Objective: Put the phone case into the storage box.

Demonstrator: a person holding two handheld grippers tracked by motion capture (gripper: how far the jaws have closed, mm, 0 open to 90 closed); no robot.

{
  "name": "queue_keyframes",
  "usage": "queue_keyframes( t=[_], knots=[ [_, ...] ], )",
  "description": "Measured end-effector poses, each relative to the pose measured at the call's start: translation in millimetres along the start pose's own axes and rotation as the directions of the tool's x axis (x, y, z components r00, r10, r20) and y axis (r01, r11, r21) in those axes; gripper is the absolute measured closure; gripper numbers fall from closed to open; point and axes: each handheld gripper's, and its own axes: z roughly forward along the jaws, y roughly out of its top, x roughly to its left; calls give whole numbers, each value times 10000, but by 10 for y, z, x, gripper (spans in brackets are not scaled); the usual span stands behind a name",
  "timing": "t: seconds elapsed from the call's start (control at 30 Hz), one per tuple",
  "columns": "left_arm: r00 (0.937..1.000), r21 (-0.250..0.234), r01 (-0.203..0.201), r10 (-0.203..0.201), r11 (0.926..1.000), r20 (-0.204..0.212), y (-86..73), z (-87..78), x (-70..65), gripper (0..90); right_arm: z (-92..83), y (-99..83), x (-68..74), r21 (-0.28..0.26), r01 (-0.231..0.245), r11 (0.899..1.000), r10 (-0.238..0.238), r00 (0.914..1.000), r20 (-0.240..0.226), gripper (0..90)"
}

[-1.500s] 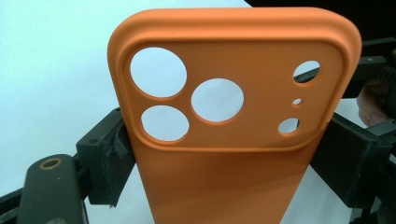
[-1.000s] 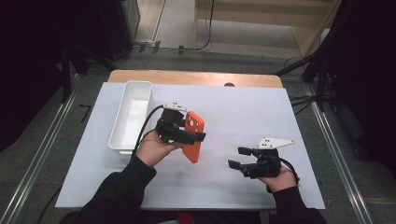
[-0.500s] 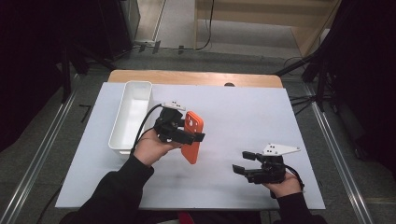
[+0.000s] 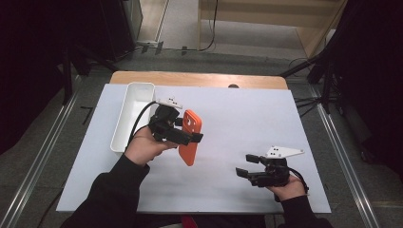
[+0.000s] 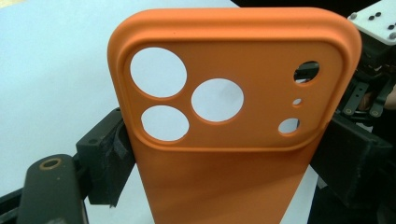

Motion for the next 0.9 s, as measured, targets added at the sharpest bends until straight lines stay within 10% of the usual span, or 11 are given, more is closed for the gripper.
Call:
queue_keyframes(
  t=[0.9],
  knots=[
    [9992,-69,358,-359,9993,-148,32,-410,193,160,28,6,33,110,91,9999,-90,9999,-105,254]
  ],
)
